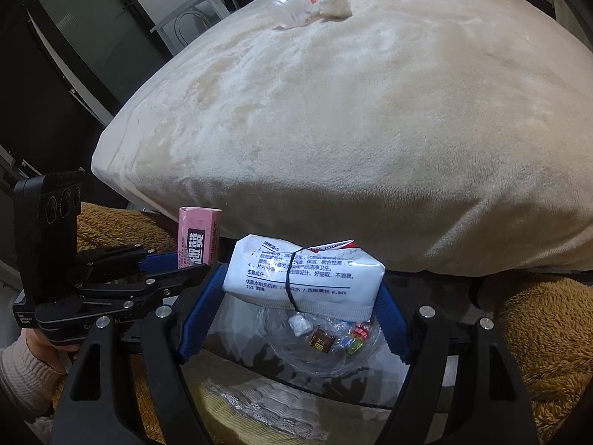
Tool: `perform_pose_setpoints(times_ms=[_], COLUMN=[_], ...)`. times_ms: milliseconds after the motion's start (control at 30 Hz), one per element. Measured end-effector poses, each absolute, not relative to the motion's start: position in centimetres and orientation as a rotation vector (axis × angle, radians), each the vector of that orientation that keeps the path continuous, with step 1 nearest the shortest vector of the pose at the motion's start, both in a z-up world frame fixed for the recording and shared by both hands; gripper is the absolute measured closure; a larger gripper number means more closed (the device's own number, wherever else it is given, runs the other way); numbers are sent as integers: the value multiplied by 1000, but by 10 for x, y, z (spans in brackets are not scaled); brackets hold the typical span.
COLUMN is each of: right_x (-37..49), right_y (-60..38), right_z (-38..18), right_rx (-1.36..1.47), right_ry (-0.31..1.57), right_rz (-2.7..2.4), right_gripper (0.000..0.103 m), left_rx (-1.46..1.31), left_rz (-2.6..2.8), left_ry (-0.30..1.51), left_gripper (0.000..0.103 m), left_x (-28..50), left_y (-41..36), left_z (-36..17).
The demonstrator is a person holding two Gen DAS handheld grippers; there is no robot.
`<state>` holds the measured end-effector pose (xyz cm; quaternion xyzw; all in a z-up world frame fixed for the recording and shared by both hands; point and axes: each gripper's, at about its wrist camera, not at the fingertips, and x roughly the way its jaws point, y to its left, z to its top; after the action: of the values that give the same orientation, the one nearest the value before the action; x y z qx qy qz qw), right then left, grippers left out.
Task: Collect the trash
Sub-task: 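Carry the pink box and white packet down over the floor bin, then open both tools to drop the pink box and packet into the bin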
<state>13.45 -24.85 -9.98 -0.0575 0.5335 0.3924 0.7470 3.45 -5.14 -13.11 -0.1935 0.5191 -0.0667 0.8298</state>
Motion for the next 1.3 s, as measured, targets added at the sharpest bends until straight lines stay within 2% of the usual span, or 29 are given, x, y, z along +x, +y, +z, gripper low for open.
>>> perform_pose_setpoints(times_ms=[600, 1100, 1133, 1167, 1200, 1300], right_x=[153, 159, 160, 161, 161, 163], right_y=[-232, -235, -235, -236, -236, -238], right_z=[-155, -160, -159, -159, -160, -160], right_rx=[-138, -112, -107, -98, -92, -79], right_ry=[1452, 1493, 1495, 1496, 1500, 1500], right_rz=[764, 751, 752, 755, 756, 740], right_gripper=[28, 25, 23, 19, 19, 19], left_rx=[-462, -433, -428, -424, -423, -428], left_rz=[-152, -133, -130, -126, -120, -120], left_ry=[1383, 1431, 1433, 1437, 1435, 1420], left_gripper=[72, 71, 62, 41, 35, 35], left_x=[50, 49, 48, 48, 48, 48], left_y=[-59, -61, -61, -61, -61, -59], left_z=[-187, -196, -196, -196, -195, -192])
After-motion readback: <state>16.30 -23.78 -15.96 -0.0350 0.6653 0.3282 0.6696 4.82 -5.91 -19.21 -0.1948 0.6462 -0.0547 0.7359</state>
